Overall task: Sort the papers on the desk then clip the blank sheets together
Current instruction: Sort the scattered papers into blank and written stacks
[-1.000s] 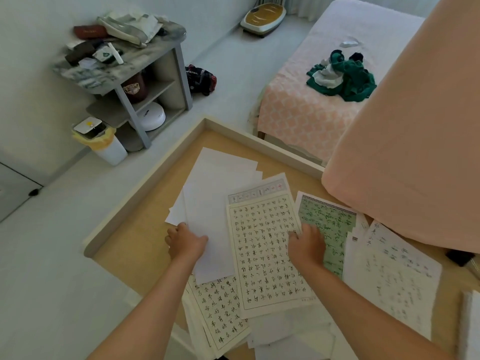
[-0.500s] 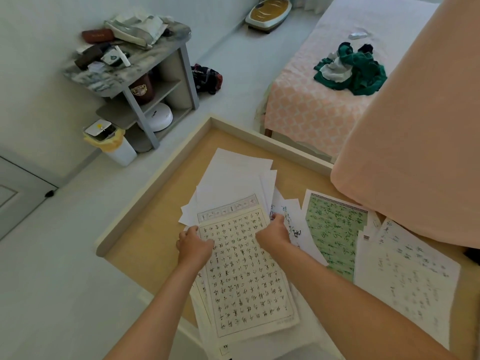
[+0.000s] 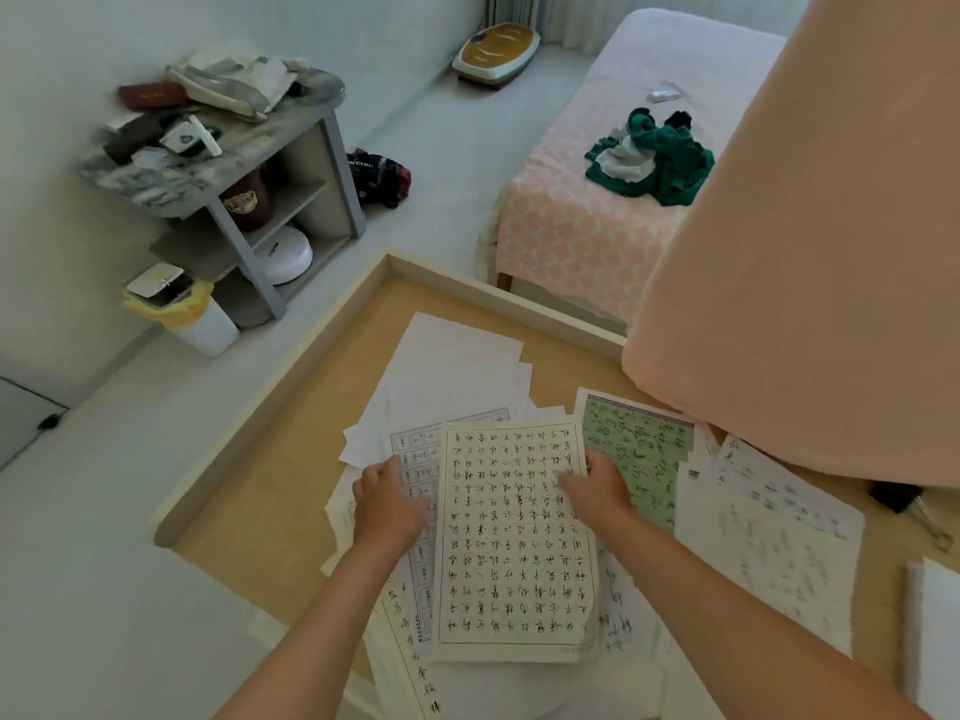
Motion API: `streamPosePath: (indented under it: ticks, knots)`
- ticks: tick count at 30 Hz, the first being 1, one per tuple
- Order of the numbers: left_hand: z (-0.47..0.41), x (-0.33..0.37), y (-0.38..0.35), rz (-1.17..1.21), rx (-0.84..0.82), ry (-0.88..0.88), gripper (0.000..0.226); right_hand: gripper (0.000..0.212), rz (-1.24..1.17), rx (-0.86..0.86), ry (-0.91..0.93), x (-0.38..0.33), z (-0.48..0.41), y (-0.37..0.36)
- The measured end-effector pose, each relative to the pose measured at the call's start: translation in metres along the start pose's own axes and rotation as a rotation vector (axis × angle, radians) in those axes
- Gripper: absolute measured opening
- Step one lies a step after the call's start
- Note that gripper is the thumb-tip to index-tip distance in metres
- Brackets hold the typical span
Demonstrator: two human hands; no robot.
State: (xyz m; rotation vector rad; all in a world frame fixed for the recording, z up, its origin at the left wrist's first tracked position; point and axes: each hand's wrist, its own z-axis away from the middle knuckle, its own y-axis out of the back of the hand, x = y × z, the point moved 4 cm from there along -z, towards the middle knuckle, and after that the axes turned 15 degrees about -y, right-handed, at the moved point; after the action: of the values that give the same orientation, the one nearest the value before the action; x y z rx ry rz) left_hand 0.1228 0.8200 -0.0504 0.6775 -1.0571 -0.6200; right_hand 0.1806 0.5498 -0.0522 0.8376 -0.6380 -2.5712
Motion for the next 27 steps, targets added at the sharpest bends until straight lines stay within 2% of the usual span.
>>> streamPosePath:
  ticks: [2, 5, 8, 10, 13, 15, 18, 21, 23, 24, 27]
  knots:
    - [-0.002, 0.009, -0.004, 0.099, 0.046, 0.037, 0.074, 0.048, -0.026, -0.068, -0.021, 0.007, 0.004, -0.007]
    - [-0.007, 0.012, -0.009, 0.287, 0.059, 0.128, 0.08, 0.049, 0.02, -0.124, -0.017, 0.007, 0.014, -0.019]
    - [-0.008, 0.014, -0.013, 0.556, -0.023, 0.277, 0.086, 0.055, 0.023, -0.094, -0.046, 0.007, 0.014, -0.024]
    - [-0.005, 0.014, -0.016, 0.606, -0.107, 0.323, 0.086, 0.052, 0.016, -0.088, -0.064, 0.009, 0.015, -0.026]
    - [0.0, 0.012, -0.025, 0.557, -0.182, 0.273, 0.083, 0.034, 0.075, -0.017, -0.036, 0.015, 0.017, -0.025]
    - [0.003, 0.013, -0.027, 0.58, -0.171, 0.242, 0.078, 0.033, 0.084, 0.038, -0.018, 0.02, 0.016, -0.022]
    - [0.007, 0.024, -0.022, 0.768, -0.096, 0.185, 0.04, 0.044, -0.059, 0.005, 0.004, 0.022, 0.019, -0.009]
    - [0.01, 0.042, -0.019, 0.824, -0.058, 0.1, 0.018, 0.063, -0.102, -0.183, -0.095, 0.033, 0.022, 0.006]
    - [0.011, 0.055, -0.024, 0.813, -0.059, 0.057, 0.014, 0.064, -0.028, -0.307, -0.192, 0.049, 0.023, 0.012]
    - [0.011, 0.061, -0.028, 0.805, -0.078, 0.042, 0.015, 0.057, 0.001, -0.317, -0.198, 0.055, 0.025, 0.018]
    - [0.012, 0.085, -0.041, 0.745, -0.145, -0.036, 0.024, 0.033, -0.081, -0.169, -0.147, 0.065, 0.026, 0.053]
